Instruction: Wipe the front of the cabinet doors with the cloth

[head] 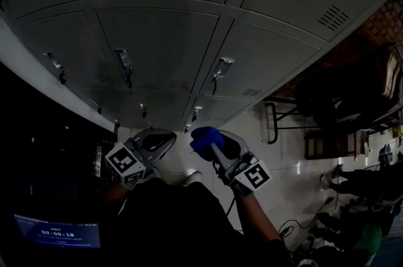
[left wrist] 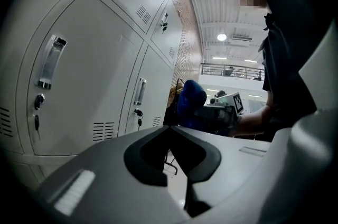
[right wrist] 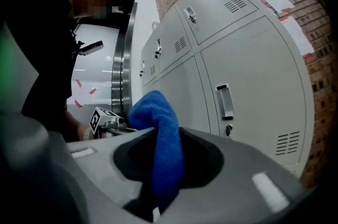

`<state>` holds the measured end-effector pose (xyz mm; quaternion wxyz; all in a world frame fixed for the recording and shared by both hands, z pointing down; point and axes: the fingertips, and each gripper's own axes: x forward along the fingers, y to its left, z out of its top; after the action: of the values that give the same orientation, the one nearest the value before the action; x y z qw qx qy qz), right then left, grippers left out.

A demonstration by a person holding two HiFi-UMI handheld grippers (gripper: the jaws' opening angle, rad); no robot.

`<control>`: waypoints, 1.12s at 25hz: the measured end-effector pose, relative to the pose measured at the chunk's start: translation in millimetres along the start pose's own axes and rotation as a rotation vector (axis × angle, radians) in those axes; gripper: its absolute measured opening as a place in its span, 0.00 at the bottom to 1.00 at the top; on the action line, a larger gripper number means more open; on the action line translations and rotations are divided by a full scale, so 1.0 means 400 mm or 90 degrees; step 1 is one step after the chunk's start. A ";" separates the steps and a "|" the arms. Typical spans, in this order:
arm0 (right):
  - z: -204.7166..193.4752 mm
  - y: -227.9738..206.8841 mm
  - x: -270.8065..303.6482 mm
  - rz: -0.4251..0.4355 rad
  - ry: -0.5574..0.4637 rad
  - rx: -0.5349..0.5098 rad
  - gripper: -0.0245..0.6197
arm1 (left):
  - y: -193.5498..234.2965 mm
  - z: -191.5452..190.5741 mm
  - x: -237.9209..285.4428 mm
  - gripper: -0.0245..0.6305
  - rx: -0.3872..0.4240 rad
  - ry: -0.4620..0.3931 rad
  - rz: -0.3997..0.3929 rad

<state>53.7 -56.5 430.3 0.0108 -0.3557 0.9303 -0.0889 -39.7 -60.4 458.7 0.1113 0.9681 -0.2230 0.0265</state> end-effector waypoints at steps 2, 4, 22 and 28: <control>-0.008 -0.004 0.009 -0.002 0.007 -0.006 0.17 | 0.000 0.003 0.001 0.04 0.002 -0.002 -0.002; -0.013 -0.010 0.016 -0.005 0.008 -0.006 0.17 | -0.001 0.004 0.001 0.04 0.005 -0.003 -0.003; -0.023 -0.006 0.034 0.002 0.013 0.003 0.17 | 0.005 0.013 -0.011 0.04 0.005 -0.007 0.009; -0.011 0.004 0.048 0.007 0.008 0.002 0.17 | 0.005 0.009 -0.012 0.04 0.004 -0.006 0.013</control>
<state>37.9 -67.4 435.2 0.0055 -0.3502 0.9321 -0.0924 -44.9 -60.8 455.1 0.1068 0.9662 -0.2333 0.0239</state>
